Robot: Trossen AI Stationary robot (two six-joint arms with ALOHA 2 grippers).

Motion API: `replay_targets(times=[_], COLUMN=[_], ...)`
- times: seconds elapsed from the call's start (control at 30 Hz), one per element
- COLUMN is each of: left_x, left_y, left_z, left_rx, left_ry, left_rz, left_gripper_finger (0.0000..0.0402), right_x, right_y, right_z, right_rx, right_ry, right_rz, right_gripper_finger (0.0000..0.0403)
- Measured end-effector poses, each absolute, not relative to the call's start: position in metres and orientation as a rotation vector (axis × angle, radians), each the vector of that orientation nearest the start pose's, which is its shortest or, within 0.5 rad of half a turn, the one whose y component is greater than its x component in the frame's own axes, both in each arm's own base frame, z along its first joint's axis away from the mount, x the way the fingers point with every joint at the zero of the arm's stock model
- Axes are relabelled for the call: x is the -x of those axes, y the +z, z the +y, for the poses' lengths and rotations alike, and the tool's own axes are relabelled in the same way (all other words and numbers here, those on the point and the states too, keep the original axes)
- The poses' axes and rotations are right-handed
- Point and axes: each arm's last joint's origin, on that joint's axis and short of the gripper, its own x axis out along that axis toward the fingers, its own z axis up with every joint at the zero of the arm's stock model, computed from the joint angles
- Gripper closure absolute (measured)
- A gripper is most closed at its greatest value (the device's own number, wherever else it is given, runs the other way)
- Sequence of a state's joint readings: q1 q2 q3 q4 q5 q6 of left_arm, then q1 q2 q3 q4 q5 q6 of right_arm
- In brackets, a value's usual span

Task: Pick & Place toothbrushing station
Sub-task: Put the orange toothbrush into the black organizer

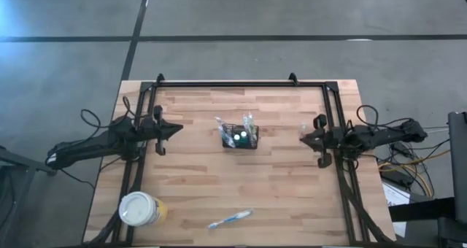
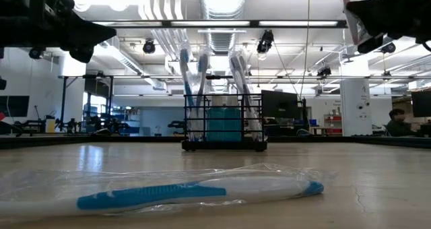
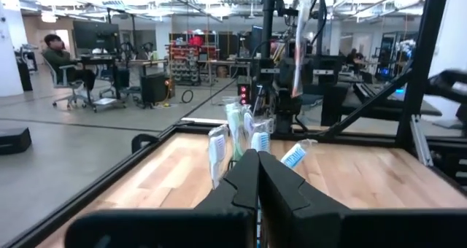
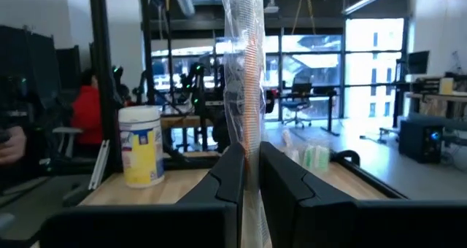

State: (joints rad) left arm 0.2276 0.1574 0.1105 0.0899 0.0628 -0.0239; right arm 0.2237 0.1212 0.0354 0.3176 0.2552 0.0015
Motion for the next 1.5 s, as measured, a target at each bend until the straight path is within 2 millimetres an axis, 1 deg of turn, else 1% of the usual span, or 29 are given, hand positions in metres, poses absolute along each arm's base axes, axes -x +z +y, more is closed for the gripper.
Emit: replay_targets(times=[0.13,0.27,0.43,0.6,0.67,0.8,0.9,1.0,1.07,1.23,1.3,1.4,1.5], left_x=[-0.101,-0.102,-0.109,-0.124,-0.131,-0.149,-0.163,-0.176,-0.184,-0.206,-0.213,-0.223,-0.23], left_y=[0.199,0.201,0.207,0.212,0.217,0.233,0.248,0.257,0.268,0.276,0.285,0.29,0.295], left_z=[0.021,0.021,0.022,0.024,0.025,0.028,0.031,0.034,0.035,0.039,0.041,0.042,0.043], left_rx=[0.041,0.04,0.07,0.065,0.056,0.019,0.015,0.024,0.009,-0.014,-0.029,-0.041,-0.057], left_ry=[0.144,0.124,0.1,0.065,0.056,0.026,0.03,0.024,-0.006,-0.025,-0.028,-0.033,-0.059], left_rz=[-0.058,-0.084,-0.137,-0.159,-0.14,-0.098,-0.09,-0.069,-0.09,-0.047,-0.093,-0.138,-0.183], left_gripper_finger=[0.0394,0.0394,0.0394,0.0394,0.0394,0.0394,0.0394,0.0389,0.0374,0.0311,0.0281,0.0242,0.0213], right_x=[-0.097,-0.096,-0.1,-0.107,-0.111,-0.121,-0.132,-0.145,-0.154,-0.183,-0.196,-0.216,-0.233], right_y=[0.193,0.194,0.193,0.197,0.198,0.205,0.218,0.231,0.239,0.257,0.26,0.266,0.27], right_z=[0.014,0.011,0.009,0.008,0.008,0.009,0.01,0.013,0.015,0.019,0.021,0.021,0.017], right_rx=[-0.061,-0.073,-0.084,-0.087,-0.077,-0.059,-0.043,0.004,0.028,0.081,0.104,0.147,0.172], right_ry=[-0.046,-0.085,-0.131,-0.151,-0.154,-0.16,-0.159,-0.13,-0.121,-0.115,-0.112,-0.105,-0.121], right_rz=[-0.251,-0.269,-0.244,-0.282,-0.284,-0.229,-0.203,-0.18,-0.162,-0.119,-0.092,-0.067,-0.051], right_gripper_finger=[0.0379,0.0379,0.0379,0.0379,0.0379,0.0378,0.0378,0.0378,0.0378,0.0378,0.0378,0.0378,0.0378])
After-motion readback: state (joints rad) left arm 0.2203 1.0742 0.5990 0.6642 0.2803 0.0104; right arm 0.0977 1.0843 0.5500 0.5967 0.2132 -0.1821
